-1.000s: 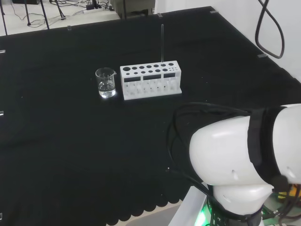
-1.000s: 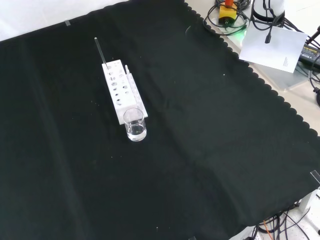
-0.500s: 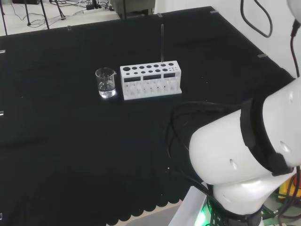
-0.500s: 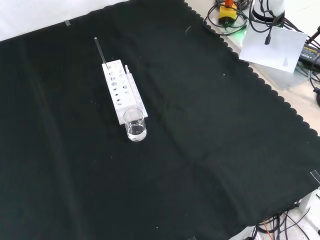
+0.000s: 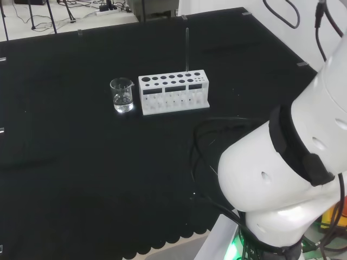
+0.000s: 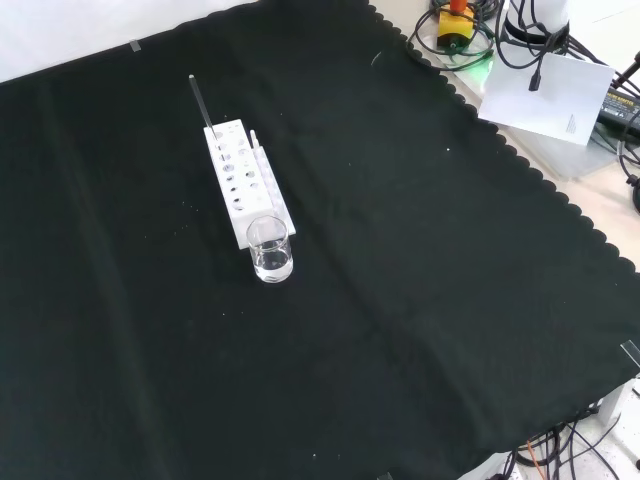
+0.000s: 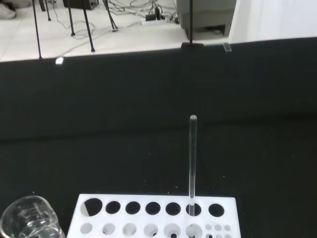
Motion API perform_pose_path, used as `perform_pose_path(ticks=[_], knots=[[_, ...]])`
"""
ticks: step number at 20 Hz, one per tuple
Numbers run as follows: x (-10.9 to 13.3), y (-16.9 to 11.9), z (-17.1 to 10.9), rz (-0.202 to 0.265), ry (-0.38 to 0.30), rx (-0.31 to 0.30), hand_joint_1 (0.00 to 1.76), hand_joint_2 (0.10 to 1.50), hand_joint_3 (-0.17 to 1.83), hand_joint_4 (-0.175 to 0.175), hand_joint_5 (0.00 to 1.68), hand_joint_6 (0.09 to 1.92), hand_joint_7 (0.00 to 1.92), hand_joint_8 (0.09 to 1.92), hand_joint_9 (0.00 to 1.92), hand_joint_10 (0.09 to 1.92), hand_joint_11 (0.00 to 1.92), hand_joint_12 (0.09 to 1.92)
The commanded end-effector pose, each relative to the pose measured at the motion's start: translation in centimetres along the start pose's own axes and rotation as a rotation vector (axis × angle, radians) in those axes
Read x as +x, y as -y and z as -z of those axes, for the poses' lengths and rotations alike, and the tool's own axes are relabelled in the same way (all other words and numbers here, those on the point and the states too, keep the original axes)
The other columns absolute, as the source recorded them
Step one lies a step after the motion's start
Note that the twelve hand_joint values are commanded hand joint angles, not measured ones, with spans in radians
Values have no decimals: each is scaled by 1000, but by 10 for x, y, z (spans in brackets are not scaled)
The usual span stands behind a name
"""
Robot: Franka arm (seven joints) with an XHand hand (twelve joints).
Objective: Take the glass rod from the white test tube rack.
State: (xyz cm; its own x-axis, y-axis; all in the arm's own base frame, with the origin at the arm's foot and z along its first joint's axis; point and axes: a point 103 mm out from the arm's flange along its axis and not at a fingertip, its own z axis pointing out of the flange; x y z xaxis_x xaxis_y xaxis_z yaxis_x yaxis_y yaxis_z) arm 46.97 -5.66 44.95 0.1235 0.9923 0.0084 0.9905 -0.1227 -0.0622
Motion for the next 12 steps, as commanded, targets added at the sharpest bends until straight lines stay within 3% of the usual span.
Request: perform_pose_path(ticks=[1, 12], knots=[[-8, -49, -23, 9, 10, 31, 603, 1272, -175, -167, 28, 87, 0, 337, 0, 498, 0, 945], [-13, -105, -48, 19, 25, 51, 600, 1273, -175, -169, 40, 87, 0, 432, 0, 579, 0, 1014]])
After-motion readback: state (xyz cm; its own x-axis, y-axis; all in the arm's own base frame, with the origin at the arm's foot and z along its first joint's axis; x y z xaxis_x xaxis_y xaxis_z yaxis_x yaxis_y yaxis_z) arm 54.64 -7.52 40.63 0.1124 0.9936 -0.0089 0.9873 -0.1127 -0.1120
